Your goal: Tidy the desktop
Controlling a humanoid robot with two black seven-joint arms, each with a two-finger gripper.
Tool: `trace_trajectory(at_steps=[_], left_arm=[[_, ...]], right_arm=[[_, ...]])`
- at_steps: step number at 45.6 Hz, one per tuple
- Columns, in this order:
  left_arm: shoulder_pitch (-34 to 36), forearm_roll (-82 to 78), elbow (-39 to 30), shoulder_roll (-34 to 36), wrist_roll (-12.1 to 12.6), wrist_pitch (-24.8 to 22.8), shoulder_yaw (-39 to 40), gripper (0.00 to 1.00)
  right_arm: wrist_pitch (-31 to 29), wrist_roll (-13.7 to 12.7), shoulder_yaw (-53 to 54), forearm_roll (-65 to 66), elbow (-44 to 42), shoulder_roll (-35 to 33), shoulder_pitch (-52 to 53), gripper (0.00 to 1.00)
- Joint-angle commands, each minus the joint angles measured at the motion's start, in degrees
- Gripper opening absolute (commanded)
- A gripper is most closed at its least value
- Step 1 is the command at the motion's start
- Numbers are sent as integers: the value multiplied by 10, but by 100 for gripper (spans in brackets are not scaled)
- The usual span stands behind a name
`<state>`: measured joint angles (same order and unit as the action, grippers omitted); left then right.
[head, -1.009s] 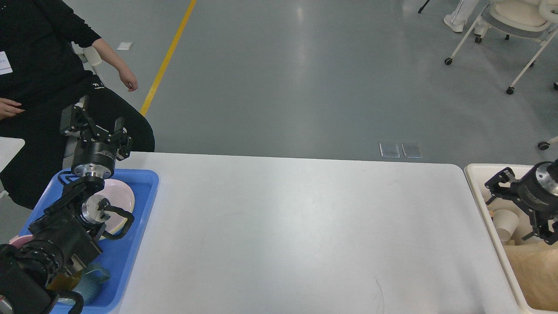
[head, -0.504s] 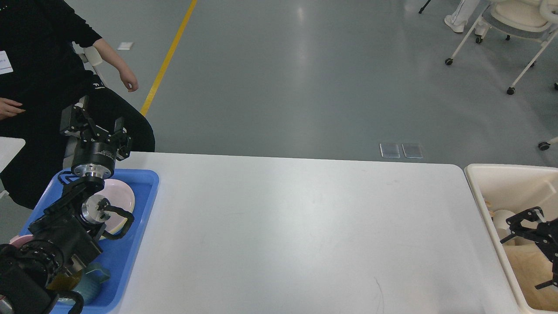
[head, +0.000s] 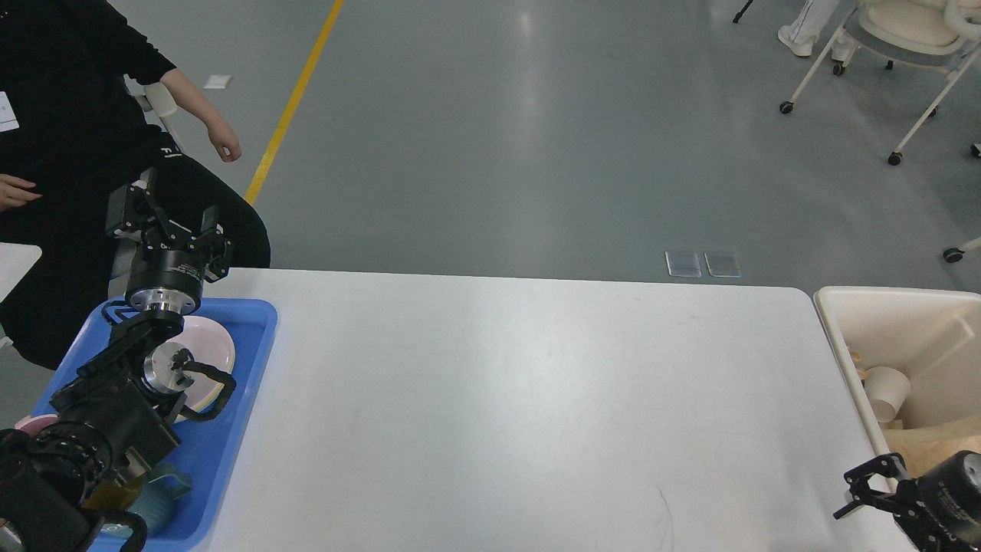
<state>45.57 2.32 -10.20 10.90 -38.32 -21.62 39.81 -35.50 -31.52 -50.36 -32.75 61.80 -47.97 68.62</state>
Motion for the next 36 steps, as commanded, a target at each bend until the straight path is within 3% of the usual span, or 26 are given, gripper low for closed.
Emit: trace_trajectory(at_steps=[1, 21, 32, 36], left_arm=[[0, 1, 0, 0, 0, 0, 0, 96], [0, 1, 0, 0, 0, 0, 0, 96], [0, 1, 0, 0, 0, 0, 0, 96], [0, 1, 0, 0, 0, 0, 0, 96]], right_arm=[[29, 0, 27, 0, 0, 2, -29, 100], [112, 2, 58, 0, -1, 28, -69, 100], [149, 4, 101, 5, -5, 31, -94, 89], [152, 6, 101, 8, -5, 31, -96, 76]])
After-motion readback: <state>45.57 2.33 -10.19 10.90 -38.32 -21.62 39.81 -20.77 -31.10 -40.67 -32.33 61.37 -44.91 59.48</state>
